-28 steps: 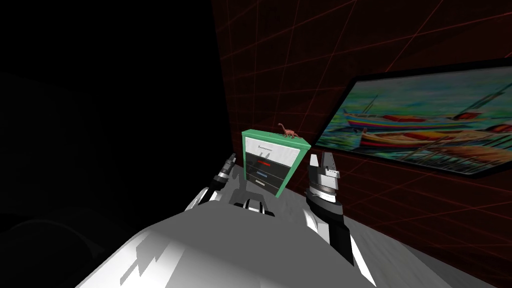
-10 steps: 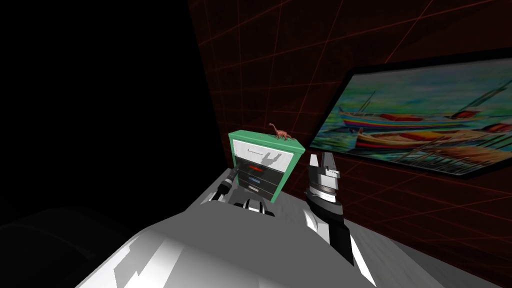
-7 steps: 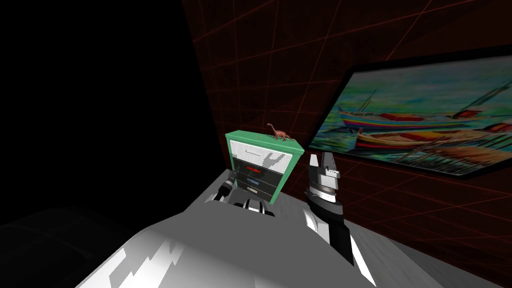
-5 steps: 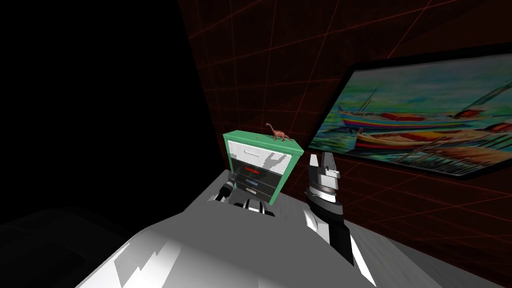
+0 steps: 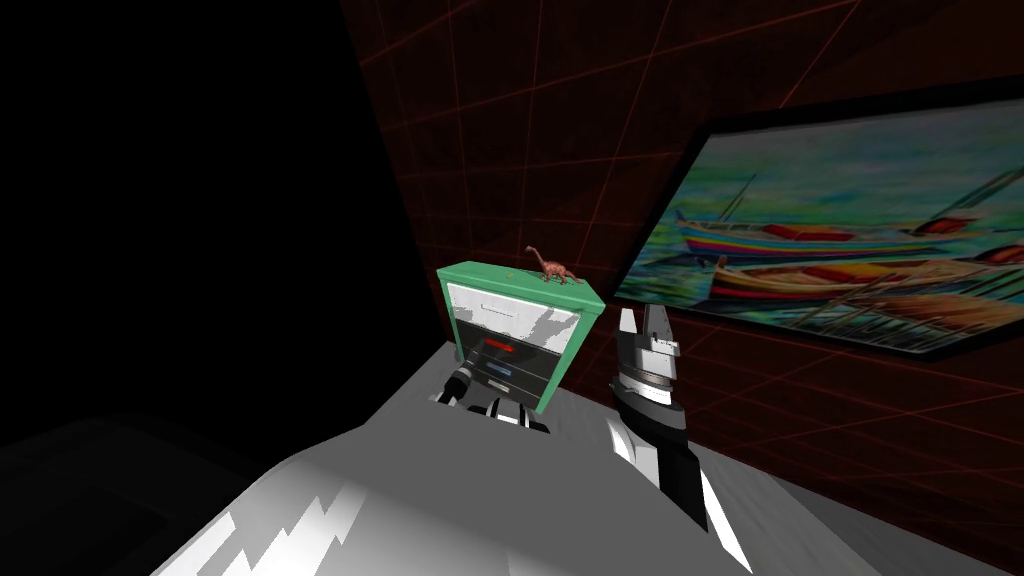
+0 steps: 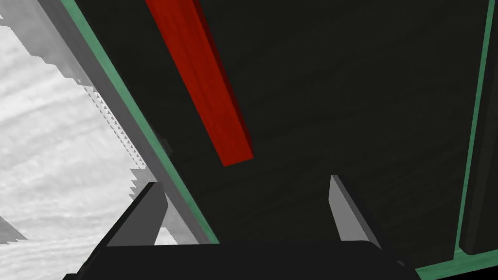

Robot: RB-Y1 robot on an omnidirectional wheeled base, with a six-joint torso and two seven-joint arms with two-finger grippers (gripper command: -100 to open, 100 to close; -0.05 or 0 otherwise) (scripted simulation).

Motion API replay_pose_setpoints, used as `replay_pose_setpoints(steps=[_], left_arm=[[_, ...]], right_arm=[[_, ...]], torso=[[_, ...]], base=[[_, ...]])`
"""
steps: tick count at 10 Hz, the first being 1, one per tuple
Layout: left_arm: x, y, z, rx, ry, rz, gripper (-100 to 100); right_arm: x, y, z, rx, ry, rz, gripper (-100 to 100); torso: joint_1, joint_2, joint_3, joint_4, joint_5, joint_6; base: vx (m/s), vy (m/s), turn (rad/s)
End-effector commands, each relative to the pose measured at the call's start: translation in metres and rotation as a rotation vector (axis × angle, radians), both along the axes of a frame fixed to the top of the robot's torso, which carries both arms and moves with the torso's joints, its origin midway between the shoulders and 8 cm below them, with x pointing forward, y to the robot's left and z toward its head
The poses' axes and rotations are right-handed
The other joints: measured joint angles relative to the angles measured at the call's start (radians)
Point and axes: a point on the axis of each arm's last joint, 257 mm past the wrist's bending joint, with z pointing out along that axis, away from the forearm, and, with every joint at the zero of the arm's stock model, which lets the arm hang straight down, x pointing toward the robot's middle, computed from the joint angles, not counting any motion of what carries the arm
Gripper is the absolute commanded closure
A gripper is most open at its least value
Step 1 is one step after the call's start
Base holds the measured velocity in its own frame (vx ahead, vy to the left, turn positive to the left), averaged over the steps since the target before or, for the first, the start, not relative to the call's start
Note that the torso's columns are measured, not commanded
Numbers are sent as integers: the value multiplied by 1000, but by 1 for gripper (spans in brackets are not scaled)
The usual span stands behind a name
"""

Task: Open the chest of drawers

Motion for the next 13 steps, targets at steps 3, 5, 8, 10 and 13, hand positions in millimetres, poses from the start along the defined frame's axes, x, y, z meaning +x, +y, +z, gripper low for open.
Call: replay_pose_setpoints(steps=[3, 5, 8, 10, 13], left_arm=[[2, -13, -6, -32, 15, 4, -100], [1, -14, -5, -32, 16, 2, 100], [-2, -16, -2, -31, 16, -3, 100], [-2, -4, -3, 4, 19, -10, -100], [-1, 10, -3, 46, 23, -19, -100]], right_arm=[[0, 0, 0, 0, 0, 0, 0], [0, 0, 0, 0, 0, 0, 0], [0, 0, 0, 0, 0, 0, 0], [0, 0, 0, 0, 0, 0, 0], [0, 0, 0, 0, 0, 0, 0]], torso=[[1, 0, 0, 0, 0, 0], [0, 0, 0, 0, 0, 0], [2, 4, 3, 1, 1, 0], [-2, -7, -4, -1, -1, 0], [-1, -5, -3, -1, 0, 0]], base=[[14, -7, -5], [-58, 1, 9], [-195, 45, 17], [-55, 6, -2], [29, -19, -2]])
